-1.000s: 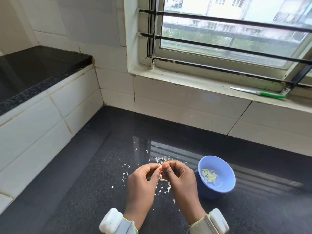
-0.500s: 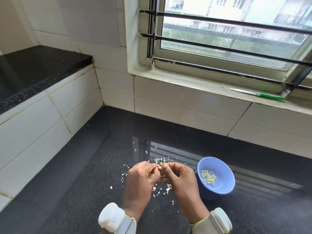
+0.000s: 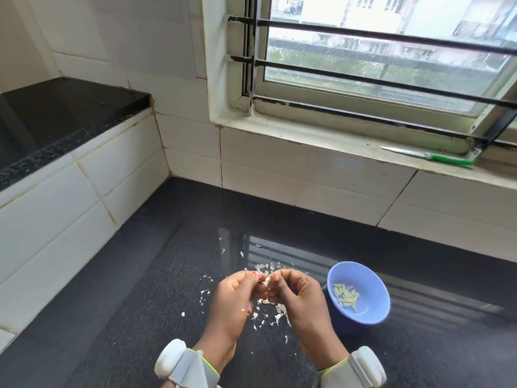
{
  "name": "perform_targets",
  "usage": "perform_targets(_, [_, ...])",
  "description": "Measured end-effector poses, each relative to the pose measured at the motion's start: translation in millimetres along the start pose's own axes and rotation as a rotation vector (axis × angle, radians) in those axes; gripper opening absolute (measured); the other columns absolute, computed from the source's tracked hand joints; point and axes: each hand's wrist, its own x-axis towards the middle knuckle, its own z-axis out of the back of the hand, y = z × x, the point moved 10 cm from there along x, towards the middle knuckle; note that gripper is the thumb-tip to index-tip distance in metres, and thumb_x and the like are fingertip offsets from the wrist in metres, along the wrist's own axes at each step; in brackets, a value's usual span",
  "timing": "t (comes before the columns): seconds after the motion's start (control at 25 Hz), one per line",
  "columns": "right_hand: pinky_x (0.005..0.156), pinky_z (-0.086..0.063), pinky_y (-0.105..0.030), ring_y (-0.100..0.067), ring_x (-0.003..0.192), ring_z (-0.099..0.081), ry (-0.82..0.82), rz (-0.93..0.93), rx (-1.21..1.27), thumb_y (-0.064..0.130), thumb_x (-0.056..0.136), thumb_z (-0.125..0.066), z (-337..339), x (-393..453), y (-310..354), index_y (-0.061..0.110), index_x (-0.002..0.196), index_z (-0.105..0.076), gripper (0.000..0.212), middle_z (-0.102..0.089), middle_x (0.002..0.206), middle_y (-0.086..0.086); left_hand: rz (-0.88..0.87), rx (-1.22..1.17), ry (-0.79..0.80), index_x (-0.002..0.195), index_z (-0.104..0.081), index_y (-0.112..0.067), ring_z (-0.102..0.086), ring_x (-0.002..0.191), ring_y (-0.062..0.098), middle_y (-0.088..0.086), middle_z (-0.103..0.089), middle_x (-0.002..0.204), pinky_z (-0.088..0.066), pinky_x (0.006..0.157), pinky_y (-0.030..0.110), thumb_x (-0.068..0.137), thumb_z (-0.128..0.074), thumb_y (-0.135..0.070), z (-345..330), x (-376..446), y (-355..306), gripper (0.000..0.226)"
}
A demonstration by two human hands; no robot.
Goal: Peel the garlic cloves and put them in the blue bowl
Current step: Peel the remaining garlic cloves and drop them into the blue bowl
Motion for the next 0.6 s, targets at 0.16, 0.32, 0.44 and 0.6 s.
perform_targets(0.16, [0.068,-0.055,-0.035,-0.013,0.070,-0.065,-0.130,0.105,-0.307,0.004,0.089,-0.065,4.6,-2.3,9.7,0.029,0.079,-0.063,0.026,-0.069,0.073,0.006,-0.186,0.300,-0.035,0.078,-0.070,-0.014,-0.063,0.063,0.001,-0.005,-0.070,0.066,-0.046,0.060,0.017,0.087,-0.065,-0.022,1.0,-1.6,-17.3,0.012])
perform_targets(0.32, [0.066,-0.054,-0.031,-0.009,0.069,-0.064,-0.240,0.111,-0.337,0.002,0.087,-0.064,9.4,-6.5,14.3,0.029,0.072,-0.062,0.031,-0.069,0.073,0.011,-0.347,0.485,-0.123,0.078,-0.068,-0.020,-0.061,0.072,0.001,-0.010,-0.068,0.069,-0.044,0.059,0.014,0.087,-0.066,-0.024,0.9,-8.4,-28.3,0.011])
perform_targets(0.44, [0.066,-0.054,-0.032,-0.010,0.069,-0.064,-0.217,0.106,-0.304,0.000,0.086,-0.064,4.9,-4.6,13.2,0.028,0.074,-0.063,0.031,-0.069,0.072,0.008,-0.455,0.514,-0.142,0.075,-0.063,-0.019,-0.057,0.068,0.005,-0.009,-0.063,0.067,-0.038,0.055,0.011,0.089,-0.060,-0.021,-1.6,-13.0,-35.0,0.015])
perform_targets(0.6, [0.071,-0.057,-0.039,-0.012,0.070,-0.064,-0.145,0.106,-0.213,-0.009,0.083,-0.062,1.2,-0.3,11.0,0.027,0.077,-0.066,0.037,-0.069,0.073,0.003,-0.373,0.444,-0.123,0.072,-0.063,-0.016,-0.057,0.063,0.004,-0.010,-0.064,0.068,-0.040,0.055,0.012,0.089,-0.061,-0.011,0.9,-7.3,-30.1,0.018])
